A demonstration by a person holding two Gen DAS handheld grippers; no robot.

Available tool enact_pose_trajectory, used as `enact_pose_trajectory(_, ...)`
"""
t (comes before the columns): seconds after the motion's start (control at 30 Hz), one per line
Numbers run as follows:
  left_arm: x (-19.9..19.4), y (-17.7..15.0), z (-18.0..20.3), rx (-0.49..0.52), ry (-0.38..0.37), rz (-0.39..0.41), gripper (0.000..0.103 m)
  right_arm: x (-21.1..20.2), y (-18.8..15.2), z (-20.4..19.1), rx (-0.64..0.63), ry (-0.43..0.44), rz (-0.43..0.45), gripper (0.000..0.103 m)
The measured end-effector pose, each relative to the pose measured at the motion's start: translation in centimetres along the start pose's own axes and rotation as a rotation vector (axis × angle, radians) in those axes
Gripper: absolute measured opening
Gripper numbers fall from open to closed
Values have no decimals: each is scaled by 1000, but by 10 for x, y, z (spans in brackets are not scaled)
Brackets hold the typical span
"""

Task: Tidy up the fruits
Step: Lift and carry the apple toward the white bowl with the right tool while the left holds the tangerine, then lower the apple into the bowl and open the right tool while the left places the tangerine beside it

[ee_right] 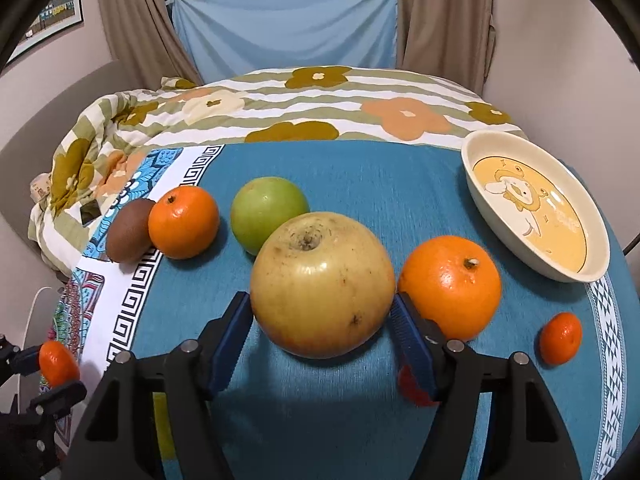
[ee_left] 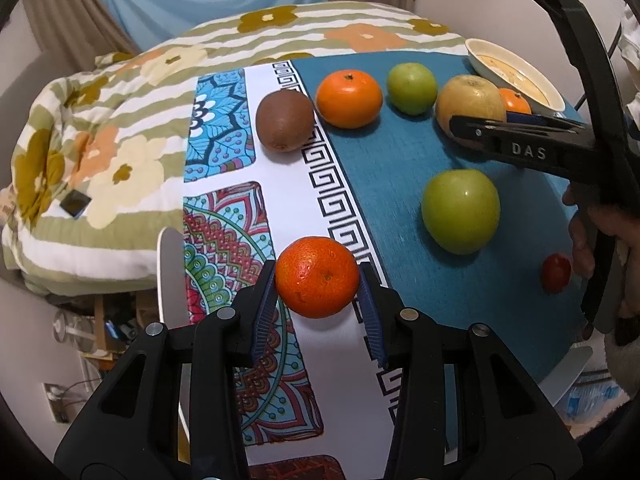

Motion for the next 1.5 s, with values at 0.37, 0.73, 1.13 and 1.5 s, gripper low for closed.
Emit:
enact_pose_trajectory(0.37, -6, 8, 0, -12, 2, 24, 44, -23, -2, 3, -5, 28, 43, 65)
enact_pose_trajectory(0.73, -14, 11, 2, -18, 7, 38, 44, -39, -1, 3, -8, 46, 57, 62)
enact_pose_trajectory(1.13, -32, 44, 3, -13, -4, 97, 44, -74, 25, 19, 54, 65, 106, 62)
enact_pose_trajectory(1.5, -46, 149, 50, -25, -4, 216, 44, -97, 91, 89, 65, 79, 144, 62)
Point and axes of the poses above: each gripper's, at about its wrist camera, not at the fingertips, and x roughly the way its jaws point, z to its right, y to its top, the point moved 2 cm from there along x, roughly the way its jaws point, and after that the axes turned 12 degrees about x, right-handed, at the moved point
